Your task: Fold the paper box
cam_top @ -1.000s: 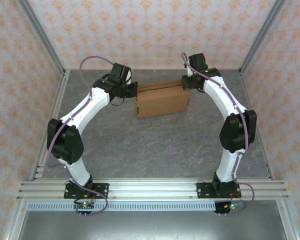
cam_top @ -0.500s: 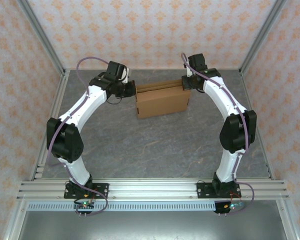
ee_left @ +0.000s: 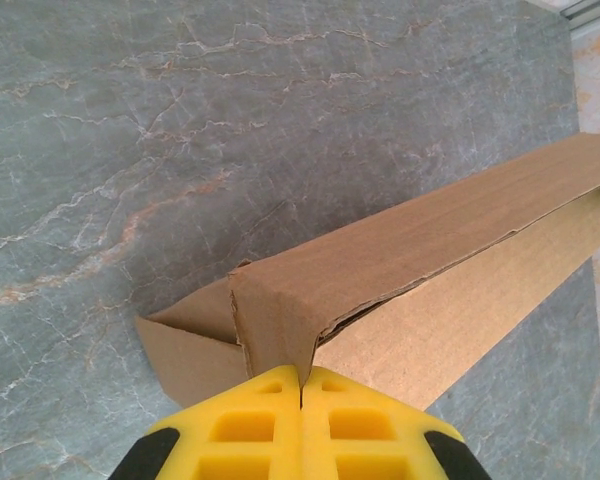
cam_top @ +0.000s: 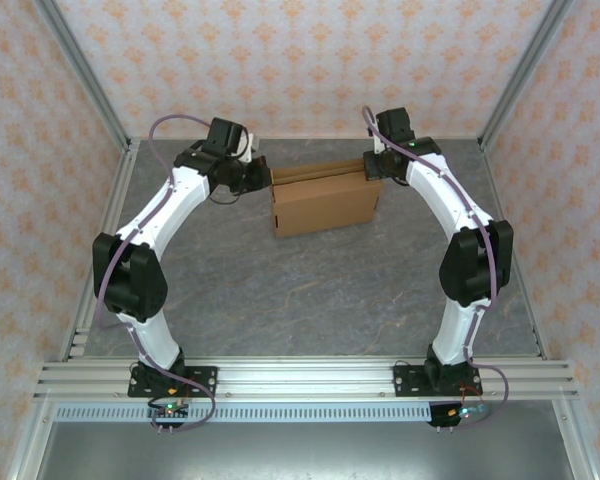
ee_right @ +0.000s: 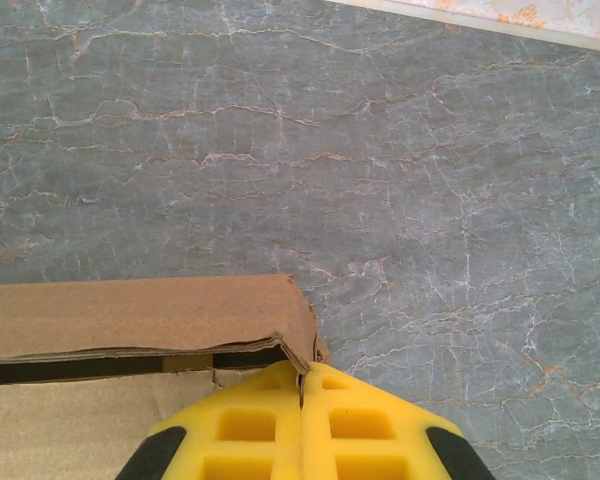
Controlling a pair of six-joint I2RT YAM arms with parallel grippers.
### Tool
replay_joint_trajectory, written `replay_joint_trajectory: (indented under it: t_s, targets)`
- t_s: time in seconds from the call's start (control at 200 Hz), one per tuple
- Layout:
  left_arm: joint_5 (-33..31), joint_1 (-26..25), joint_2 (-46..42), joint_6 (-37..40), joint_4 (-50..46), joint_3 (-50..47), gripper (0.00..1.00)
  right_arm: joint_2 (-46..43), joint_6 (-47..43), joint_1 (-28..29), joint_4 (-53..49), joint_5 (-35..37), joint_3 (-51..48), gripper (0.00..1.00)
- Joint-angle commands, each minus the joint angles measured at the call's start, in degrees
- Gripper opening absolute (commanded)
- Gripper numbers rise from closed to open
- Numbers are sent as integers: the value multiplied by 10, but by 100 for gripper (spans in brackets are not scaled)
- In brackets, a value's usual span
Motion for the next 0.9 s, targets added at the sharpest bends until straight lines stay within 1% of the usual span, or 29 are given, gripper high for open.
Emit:
replay_joint_trajectory:
  t_s: [0.0,0.365,0.505,0.53,0.896]
  targets:
    - [38,9,7,-21,-4,21,0,10,9,8,-73,-4,-29,2]
    - [77,23,9,-50,28,9,0,9,8,9,-73,1,-35,2]
    - [72,26,5,-50,30,4,0,8,8,9,-73,1,-36,2]
    - [72,27,5,-67,32,1,0,8,9,9,-72,0,-37,2]
    - [73,28,-1,-110,72,-23,0,4,12,15,-69,2,-40,2]
